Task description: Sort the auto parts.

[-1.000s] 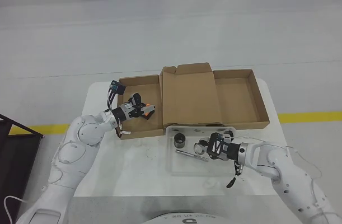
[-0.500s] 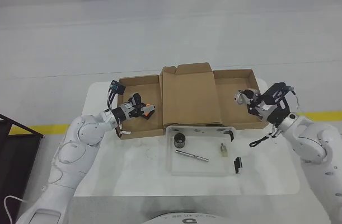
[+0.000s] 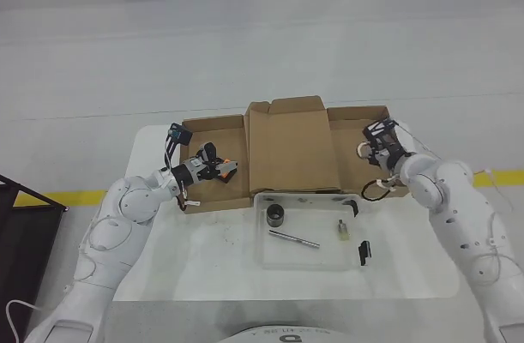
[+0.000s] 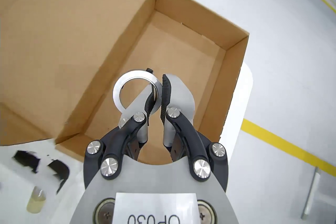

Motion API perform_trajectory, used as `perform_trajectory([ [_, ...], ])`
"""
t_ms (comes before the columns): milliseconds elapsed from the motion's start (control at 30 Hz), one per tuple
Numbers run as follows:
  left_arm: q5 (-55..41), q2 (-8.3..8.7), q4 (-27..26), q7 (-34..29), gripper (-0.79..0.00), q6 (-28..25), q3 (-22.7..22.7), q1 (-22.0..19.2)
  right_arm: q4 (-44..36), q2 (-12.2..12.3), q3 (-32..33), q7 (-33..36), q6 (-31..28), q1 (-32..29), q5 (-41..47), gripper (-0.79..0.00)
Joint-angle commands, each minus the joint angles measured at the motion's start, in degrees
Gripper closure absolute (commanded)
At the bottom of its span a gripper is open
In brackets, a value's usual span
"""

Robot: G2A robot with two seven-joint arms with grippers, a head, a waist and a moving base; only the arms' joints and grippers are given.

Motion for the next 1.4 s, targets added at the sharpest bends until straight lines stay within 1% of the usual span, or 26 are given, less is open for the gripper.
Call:
perform_trajectory([
  [0, 0.0, 0.0, 0.0, 0.0, -0.785, -0.01, 0.0, 0.0, 2.55, -0.44, -1.98, -0.33, 0.81, 1.22, -1.05, 0.0],
  [100, 0.0, 0.0, 0.0, 0.0, -0.785, -0.01, 0.0, 0.0, 5.67, -1.01, -3.77, -1.13, 1.16, 2.69, -1.73, -0.003],
  [200, 0.0, 0.0, 0.0, 0.0, -0.785, -0.01, 0.0, 0.0, 7.58, -1.36, -4.62, -1.81, 1.09, 3.67, -2.2, -0.08],
  [233, 0.0, 0.0, 0.0, 0.0, -0.785, -0.01, 0.0, 0.0, 8.02, -1.44, -4.73, -2.01, 1.02, 3.89, -2.29, -0.092],
  [300, 0.0, 0.0, 0.0, 0.0, -0.785, -0.01, 0.0, 0.0, 8.67, -1.54, -4.75, -2.28, 0.78, 4.24, -2.4, -0.092],
  [367, 0.0, 0.0, 0.0, 0.0, -0.785, -0.01, 0.0, 0.0, 9.22, -1.59, -4.69, -2.4, 0.62, 4.61, -3.05, -0.12],
  [400, 0.0, 0.0, 0.0, 0.0, -0.785, -0.01, 0.0, 0.0, 9.47, -1.63, -4.69, -2.42, 0.63, 4.79, -3.25, -0.142],
  [433, 0.0, 0.0, 0.0, 0.0, -0.785, -0.01, 0.0, 0.0, 9.73, -1.67, -4.71, -2.42, 0.54, 4.98, -3.47, -0.185],
  [500, 0.0, 0.0, 0.0, 0.0, -0.785, -0.01, 0.0, 0.0, 10.35, -1.75, -4.53, -2.62, 0.49, 5.31, -3.48, -0.345],
  [533, 0.0, 0.0, 0.0, 0.0, -0.785, -0.01, 0.0, 0.0, 10.61, -1.79, -4.32, -2.94, 0.53, 5.37, -3.08, -0.471],
  [567, 0.0, 0.0, 0.0, 0.0, -0.785, -0.01, 0.0, 0.0, 10.68, -1.82, -4.04, -3.49, 0.31, 5.37, -2.48, -0.785],
  [667, 0.0, 0.0, 0.0, 0.0, -0.785, -0.01, 0.0, 0.0, 9.94, -1.7, -2.51, -6.35, -1.46, 4.52, -0.38, -0.785],
  [767, 0.0, 0.0, 0.0, 0.0, -0.785, -0.01, 0.0, 0.0, 7.76, -1.21, 0.56, -10.42, -5.28, 2.29, 3.12, -0.785],
  [833, 0.0, 0.0, 0.0, 0.0, -0.785, -0.01, 0.0, 0.0, 5.32, -0.72, 3.29, -13.85, -8.82, 0.01, 5.53, -0.785],
  [1067, 0.0, 0.0, 0.0, 0.0, -0.785, -0.01, 0.0, 0.0, -3.54, 1.22, 14.92, -26.56, -24.32, -11.39, 12.32, -0.785],
  [1200, 0.0, 0.0, 0.0, 0.0, -0.785, -0.01, 0.0, 0.0, -4.79, 1.91, 20.19, -33.15, -34.54, -16.55, 15.25, -0.785],
  [1267, 0.0, 0.0, 0.0, 0.0, -0.785, -0.01, 0.0, 0.0, -4.7, 2.12, 22.22, -35.83, -38.42, -18.56, 16.07, -0.785],
  [1300, 1.37, 0.03, -0.86, -0.16, -0.785, 0.26, 0.23, 0.08, -4.69, 2.18, 22.82, -36.34, -39.14, -19.11, 15.95, -0.785],
  [1367, 5.35, 0.1, -4.93, -0.65, -0.785, 0.54, 1.37, 1.25, -4.69, 2.18, 22.82, -36.34, -39.14, -19.11, 15.95, -0.785],
])
